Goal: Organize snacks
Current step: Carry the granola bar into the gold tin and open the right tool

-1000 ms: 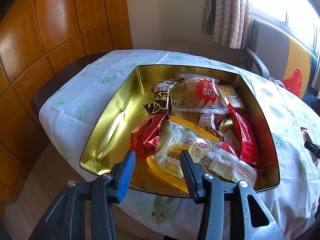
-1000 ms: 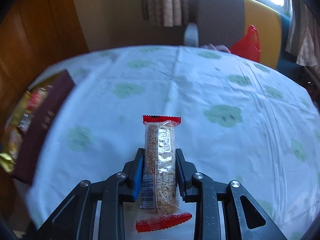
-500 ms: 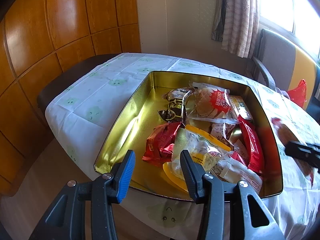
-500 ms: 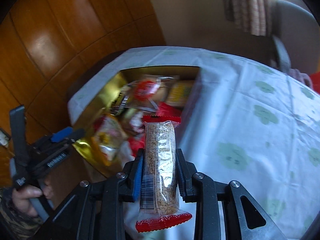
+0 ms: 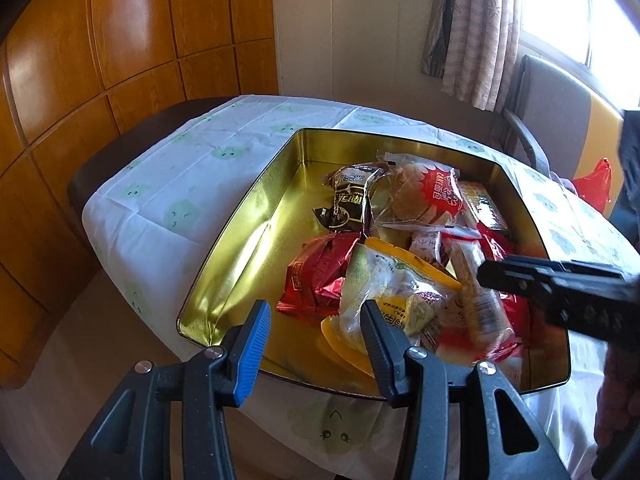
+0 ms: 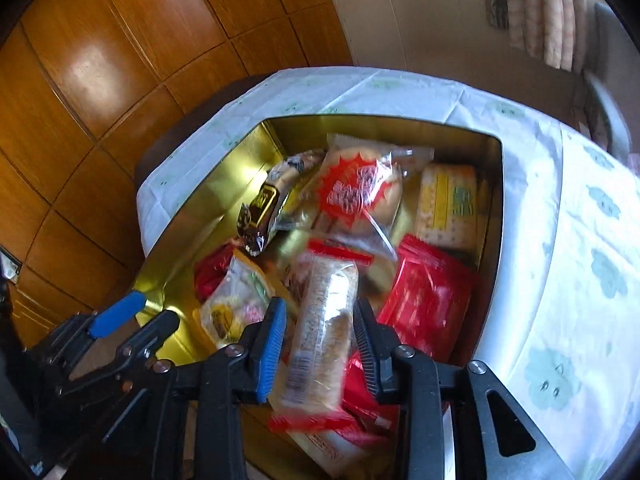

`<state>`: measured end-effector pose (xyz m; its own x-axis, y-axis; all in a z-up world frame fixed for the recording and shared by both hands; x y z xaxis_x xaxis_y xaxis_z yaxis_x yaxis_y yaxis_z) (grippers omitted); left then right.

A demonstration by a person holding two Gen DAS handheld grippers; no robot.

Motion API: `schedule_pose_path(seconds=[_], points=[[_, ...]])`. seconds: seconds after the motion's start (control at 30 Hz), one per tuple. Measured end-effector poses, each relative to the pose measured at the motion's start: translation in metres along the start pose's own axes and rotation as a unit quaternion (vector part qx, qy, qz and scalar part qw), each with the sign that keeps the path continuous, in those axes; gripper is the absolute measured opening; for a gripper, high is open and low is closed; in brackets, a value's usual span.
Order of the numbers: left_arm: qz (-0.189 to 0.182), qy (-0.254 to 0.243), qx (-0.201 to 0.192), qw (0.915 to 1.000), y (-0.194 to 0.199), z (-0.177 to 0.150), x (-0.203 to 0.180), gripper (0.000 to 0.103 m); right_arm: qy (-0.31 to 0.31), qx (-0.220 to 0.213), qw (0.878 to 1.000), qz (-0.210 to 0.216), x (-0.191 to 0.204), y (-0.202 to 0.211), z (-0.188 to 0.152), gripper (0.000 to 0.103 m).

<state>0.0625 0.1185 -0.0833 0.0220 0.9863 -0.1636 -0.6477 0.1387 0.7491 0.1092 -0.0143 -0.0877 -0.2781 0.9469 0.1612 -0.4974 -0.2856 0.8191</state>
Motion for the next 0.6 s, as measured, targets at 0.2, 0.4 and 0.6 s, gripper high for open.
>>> schedule_pose_path(seconds=[0.2,0.4,0.6], points=[[-0.003,-0.001,-0.001,1.0000,0.001,0.001,-0.004,0.048,0.050,-0.016,0.999,0.005,0.016,0.009,-0.014,0.021],[-0.007,-0.008,-0.004,0.9999,0.006,0.002,-0.011,0.048,0.078,-0.028,0.996,-0.040,0.013,0.001,-0.022,0.018],[-0.010,-0.013,-0.009,0.9998,0.011,0.002,-0.018,0.048,0.073,-0.021,0.997,-0.034,0.012,-0.001,-0.027,0.029]])
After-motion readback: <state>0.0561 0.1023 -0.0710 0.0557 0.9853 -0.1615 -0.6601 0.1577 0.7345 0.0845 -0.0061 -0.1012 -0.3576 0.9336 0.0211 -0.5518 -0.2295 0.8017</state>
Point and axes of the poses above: each gripper's, at about its wrist camera, not at the fingertips, and y roughly against the way its jaws point, x to its left, z to its top, the point moved 6 cm from there along -y, roughly the way its jaws point, and after that the axes turned 13 degrees about -z, right-handed, at the moved point
